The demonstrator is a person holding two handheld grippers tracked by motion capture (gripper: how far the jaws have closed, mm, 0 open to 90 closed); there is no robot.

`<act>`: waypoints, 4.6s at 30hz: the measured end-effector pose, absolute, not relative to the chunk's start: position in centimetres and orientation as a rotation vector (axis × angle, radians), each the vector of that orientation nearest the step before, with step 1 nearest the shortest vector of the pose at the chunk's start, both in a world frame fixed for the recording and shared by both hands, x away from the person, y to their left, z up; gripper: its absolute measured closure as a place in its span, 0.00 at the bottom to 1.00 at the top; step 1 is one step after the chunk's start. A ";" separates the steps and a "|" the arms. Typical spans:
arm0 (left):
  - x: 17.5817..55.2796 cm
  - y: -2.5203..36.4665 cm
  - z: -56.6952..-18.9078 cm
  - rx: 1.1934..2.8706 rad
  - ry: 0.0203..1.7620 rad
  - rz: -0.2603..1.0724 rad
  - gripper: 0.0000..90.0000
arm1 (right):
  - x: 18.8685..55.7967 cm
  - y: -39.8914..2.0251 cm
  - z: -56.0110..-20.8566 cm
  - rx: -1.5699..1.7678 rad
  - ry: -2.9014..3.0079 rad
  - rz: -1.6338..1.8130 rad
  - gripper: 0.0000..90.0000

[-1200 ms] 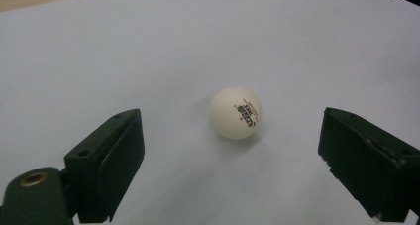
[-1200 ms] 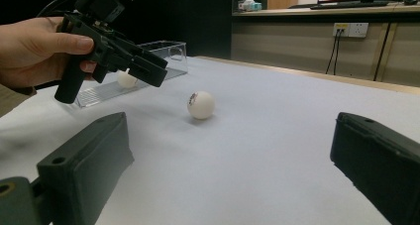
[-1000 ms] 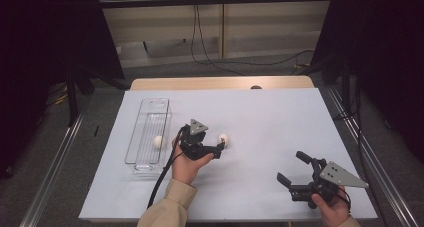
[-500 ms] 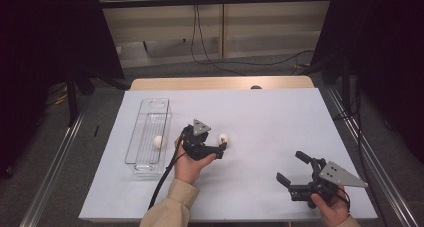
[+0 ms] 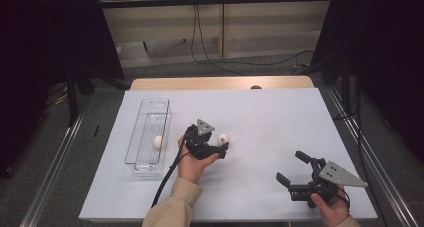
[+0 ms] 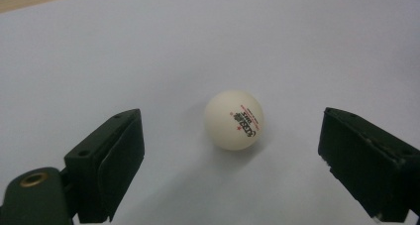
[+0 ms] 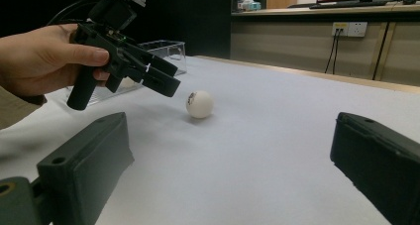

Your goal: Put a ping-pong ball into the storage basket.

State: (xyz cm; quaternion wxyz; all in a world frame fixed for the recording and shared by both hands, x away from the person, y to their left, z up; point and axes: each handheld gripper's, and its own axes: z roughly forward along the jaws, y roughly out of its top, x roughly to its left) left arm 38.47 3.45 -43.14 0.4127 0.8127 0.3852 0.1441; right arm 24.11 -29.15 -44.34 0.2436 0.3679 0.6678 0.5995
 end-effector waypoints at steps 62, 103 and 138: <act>40.1 1.6 -45.8 2.079 0.959 0.353 0.31 | 24.1 -29.0 -44.3 1.001 1.827 1.642 0.02; 40.5 1.4 -46.2 2.092 0.937 0.331 0.52 | 24.2 -29.1 -44.3 1.003 1.822 1.640 0.02; 40.3 1.8 -45.8 2.098 0.963 0.283 0.57 | 24.2 -29.1 -44.3 1.002 1.822 1.642 0.02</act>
